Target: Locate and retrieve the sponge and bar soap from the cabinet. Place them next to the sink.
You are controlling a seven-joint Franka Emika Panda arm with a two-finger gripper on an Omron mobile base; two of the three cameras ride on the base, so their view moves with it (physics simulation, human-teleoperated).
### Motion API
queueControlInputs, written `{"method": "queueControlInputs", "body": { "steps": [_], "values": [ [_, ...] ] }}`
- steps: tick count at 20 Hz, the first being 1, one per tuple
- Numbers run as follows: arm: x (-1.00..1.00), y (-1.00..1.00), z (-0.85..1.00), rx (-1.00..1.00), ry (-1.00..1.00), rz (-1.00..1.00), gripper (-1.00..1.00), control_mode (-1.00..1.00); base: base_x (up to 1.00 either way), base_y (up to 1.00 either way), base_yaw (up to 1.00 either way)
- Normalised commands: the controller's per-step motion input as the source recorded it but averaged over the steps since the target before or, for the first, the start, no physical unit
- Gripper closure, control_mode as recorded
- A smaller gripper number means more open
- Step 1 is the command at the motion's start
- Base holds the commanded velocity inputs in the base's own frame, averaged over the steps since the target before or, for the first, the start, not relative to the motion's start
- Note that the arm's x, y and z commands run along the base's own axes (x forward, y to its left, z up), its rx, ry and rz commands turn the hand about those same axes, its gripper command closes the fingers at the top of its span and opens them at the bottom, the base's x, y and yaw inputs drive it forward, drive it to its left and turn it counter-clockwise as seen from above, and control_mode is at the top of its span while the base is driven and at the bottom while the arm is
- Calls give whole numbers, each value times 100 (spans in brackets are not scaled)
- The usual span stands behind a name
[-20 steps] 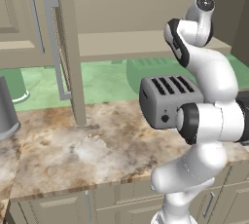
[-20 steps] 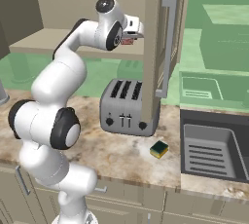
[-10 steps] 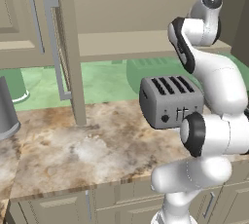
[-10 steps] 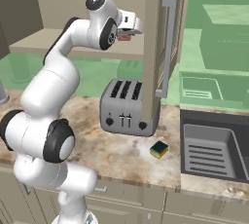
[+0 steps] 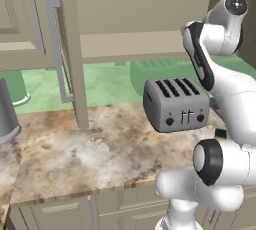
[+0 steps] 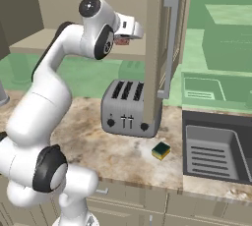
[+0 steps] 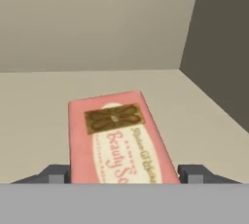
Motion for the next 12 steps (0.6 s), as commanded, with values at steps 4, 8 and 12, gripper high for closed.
{"method": "queueControlInputs", "body": {
  "steps": [4,8,12],
  "values": [
    [-99,-14,0,5,-15,0,100,-100,0,0,0],
    [-100,-6,0,3,-13,0,100,-100,0,0,0],
    [-91,-1,0,0,-6,0,100,-100,0,0,0]
  ]
}}
